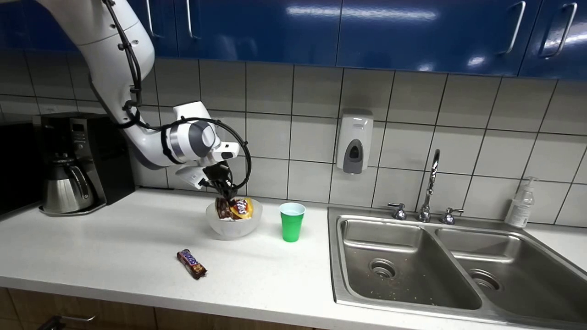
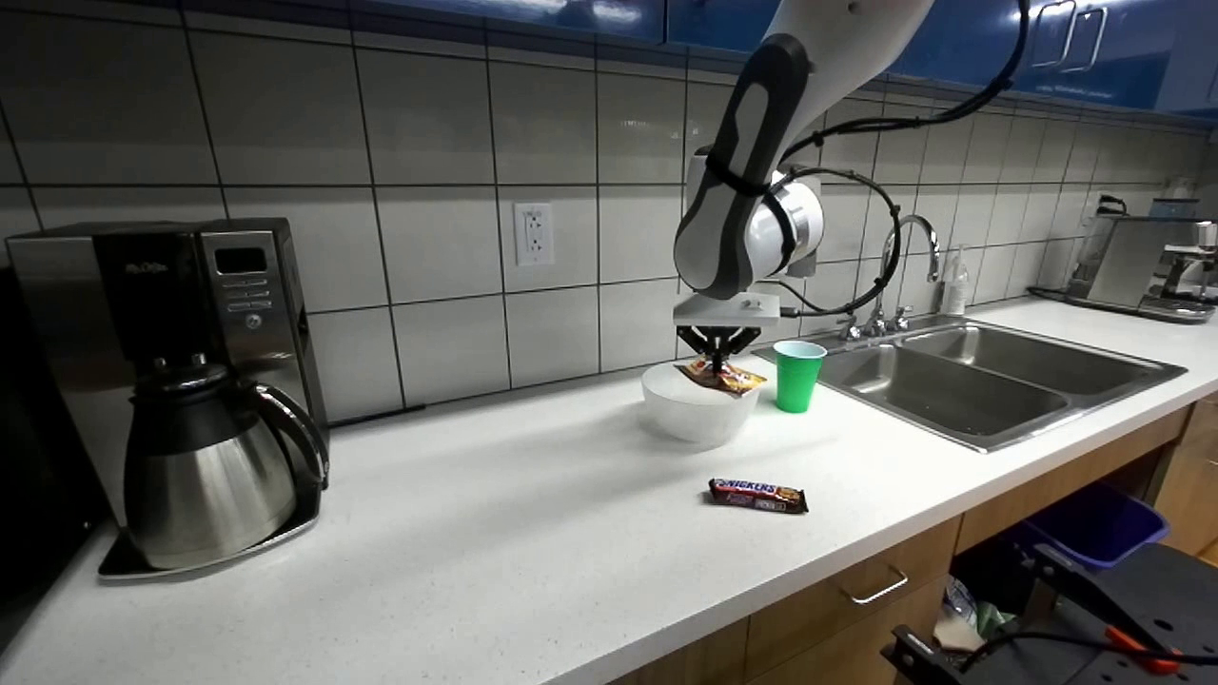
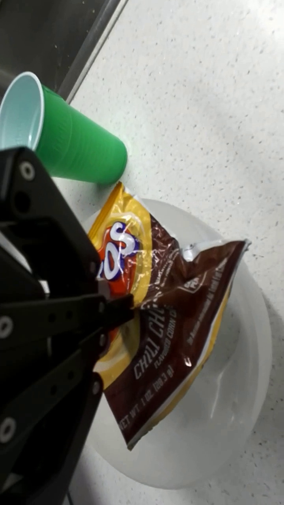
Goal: Put the right packet in the bowl
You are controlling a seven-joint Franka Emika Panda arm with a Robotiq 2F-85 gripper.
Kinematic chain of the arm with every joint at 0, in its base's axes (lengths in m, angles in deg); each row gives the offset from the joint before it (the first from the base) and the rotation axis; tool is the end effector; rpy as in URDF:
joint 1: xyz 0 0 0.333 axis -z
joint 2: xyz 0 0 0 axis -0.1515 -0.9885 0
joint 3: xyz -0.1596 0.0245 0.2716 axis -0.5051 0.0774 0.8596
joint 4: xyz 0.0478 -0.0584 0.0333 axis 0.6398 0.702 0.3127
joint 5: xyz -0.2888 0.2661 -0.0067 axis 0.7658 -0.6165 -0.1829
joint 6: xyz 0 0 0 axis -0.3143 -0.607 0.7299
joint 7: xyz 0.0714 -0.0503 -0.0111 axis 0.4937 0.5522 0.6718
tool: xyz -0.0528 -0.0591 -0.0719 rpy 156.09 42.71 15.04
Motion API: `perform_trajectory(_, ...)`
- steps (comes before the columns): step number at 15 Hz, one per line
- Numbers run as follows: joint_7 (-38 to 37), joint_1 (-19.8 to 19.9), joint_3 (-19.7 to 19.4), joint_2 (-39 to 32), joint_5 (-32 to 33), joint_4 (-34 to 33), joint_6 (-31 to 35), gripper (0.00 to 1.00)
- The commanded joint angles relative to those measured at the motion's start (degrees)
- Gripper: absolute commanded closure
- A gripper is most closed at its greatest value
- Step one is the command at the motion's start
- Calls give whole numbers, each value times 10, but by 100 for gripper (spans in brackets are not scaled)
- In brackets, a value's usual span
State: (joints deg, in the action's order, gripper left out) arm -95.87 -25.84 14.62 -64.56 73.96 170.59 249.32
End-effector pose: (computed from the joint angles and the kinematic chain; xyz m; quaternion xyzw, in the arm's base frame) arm 0.6187 -0.0491 0.1966 0.9418 -0.2798 0.1648 0.0869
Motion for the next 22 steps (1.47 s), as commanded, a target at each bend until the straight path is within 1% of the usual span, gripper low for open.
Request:
perform_trajectory(1,-13,-8,-4,-28,-2,-31,-15,100)
perform_trajectory(3,-12,-10,-5,-37,-3,-34,-15,100)
perform_trajectory(4,-11,-11,-5,-41,-3,-35,-17,96)
perform_trajectory(5,-10,-12,-5,-43,-4,-35,-18,72)
perform_trajectory(6,-10,-13,-6,-45,-4,-36,-19,71)
perform_trajectory(7,-9,-14,-7,-45,-4,-35,-19,68)
perform_trajectory(8,-9,-14,-7,-44,-4,-34,-19,62)
perform_trajectory(12,-4,-21,-16,-26,3,-18,-13,32)
perform_trajectory(14,12,-13,-9,0,3,0,-7,17)
perform_trajectory(16,36,0,5,31,2,20,-11,2)
perform_trajectory(17,49,6,12,47,2,31,-12,0)
perform_trajectory(19,76,14,22,83,2,58,-12,0)
perform_trajectory(22,125,35,46,149,-5,110,-23,0)
